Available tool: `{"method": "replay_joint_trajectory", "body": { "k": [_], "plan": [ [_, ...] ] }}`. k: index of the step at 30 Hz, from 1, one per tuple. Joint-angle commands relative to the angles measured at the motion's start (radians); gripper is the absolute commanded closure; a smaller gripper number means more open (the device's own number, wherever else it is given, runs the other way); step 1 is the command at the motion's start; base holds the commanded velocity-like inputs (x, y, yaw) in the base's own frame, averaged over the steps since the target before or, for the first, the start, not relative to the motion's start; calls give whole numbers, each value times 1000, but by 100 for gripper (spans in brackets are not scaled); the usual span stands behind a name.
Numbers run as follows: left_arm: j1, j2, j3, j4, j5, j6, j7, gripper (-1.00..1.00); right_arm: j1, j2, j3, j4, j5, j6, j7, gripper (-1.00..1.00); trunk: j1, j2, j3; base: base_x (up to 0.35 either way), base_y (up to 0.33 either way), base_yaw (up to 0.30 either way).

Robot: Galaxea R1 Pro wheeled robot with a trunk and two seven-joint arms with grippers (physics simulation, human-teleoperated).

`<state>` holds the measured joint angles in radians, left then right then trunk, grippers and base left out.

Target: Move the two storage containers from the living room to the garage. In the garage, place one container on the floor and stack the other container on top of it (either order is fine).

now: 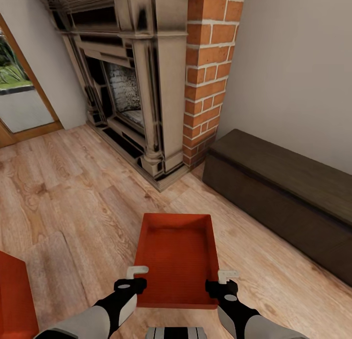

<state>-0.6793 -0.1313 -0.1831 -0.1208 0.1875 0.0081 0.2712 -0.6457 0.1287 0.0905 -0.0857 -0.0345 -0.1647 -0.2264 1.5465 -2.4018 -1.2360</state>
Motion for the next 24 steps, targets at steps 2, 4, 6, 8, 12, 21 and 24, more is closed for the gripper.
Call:
{"method": "replay_joint_trajectory", "body": {
  "k": [2,4,6,8,12,21,24],
  "plan": [
    [0,4,-9,-5,10,1,2,-100,-1,0,8,1,-4,-2,-5,-100,0,0,-1,0,0,0],
    [0,6,-8,-9,10,0,2,-100,-1,-1,8,1,-5,-2,-5,-100,0,0,-1,0,0,0],
    [0,6,-8,-10,10,0,2,-100,-1,0,9,1,-2,-2,-5,-100,0,0,-1,0,0,0],
    [0,7,-9,-11,10,0,1,-100,-1,1,11,1,1,-2,-5,-100,0,0,-1,0,0,0],
    [0,7,-9,-6,10,2,-2,100,0,1,12,1,3,-3,-5,100,0,0,-1,0,0,0],
    [0,6,-10,2,9,1,-2,100,-1,-1,11,1,1,-5,-5,100,0,0,-1,0,0,0],
    [0,5,-9,5,12,4,5,100,-1,-1,11,1,2,-4,-5,100,0,0,-1,0,0,0]
  ]
}}
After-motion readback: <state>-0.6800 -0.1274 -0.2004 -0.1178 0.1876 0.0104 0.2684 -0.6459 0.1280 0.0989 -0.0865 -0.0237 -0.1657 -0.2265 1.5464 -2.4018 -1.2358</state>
